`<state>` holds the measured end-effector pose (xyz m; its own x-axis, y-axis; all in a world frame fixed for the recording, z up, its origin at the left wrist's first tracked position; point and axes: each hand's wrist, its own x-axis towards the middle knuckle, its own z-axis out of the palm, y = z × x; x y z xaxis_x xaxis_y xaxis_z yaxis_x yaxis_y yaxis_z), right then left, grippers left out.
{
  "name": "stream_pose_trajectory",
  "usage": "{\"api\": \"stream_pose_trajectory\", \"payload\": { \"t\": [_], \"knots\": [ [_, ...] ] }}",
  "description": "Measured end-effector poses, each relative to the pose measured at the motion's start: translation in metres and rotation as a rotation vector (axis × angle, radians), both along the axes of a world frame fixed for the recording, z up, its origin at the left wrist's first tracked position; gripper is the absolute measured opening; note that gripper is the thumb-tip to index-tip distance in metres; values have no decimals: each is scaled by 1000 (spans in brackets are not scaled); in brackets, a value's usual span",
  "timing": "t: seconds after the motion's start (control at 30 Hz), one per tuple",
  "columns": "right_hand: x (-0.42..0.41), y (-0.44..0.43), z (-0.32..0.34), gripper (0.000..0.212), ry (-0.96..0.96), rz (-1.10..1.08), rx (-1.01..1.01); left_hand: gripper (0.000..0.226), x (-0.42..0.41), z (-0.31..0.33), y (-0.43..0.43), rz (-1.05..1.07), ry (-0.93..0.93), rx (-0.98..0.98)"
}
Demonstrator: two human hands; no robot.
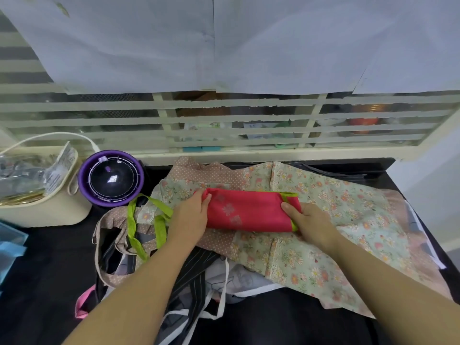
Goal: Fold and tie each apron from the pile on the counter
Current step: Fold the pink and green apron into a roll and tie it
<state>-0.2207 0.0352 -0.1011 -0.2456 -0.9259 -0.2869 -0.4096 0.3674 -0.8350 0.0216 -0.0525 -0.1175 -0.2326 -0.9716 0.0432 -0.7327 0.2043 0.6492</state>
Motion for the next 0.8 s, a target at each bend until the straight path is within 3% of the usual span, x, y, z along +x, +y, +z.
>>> {"api": "stream_pose_trajectory", "payload": {
  "t": [0.17, 0.27, 0.4, 0.5, 0.63, 0.73, 0.8],
  "knots": [
    [0, -7, -12, 47, -85, -65, 112, 43, -12, -7, -10, 71, -311, -6],
    [5, -9, -18, 46, -99, -149, 102, 41, -16, -9, -17, 77, -361, 25],
    [10, -14, -22, 14, -333, -406, 90, 32, -16, -8, -19, 69, -373, -12],
    [10, -22, -15, 42, -589, -532, 172, 36, -12, -11, -10, 25, -373, -137],
    [10, -27, 6, 35, -774, -417, 252, 43, -3, -19, -4, -62, -420, -215],
    [13, -28, 28, 20, -662, -267, 91, 52, -2, -1, 5, -190, -338, -269],
    [15, -27, 52, 18, -538, -129, -35, 67, -4, 25, 14, -281, -225, -201]
  ]
}}
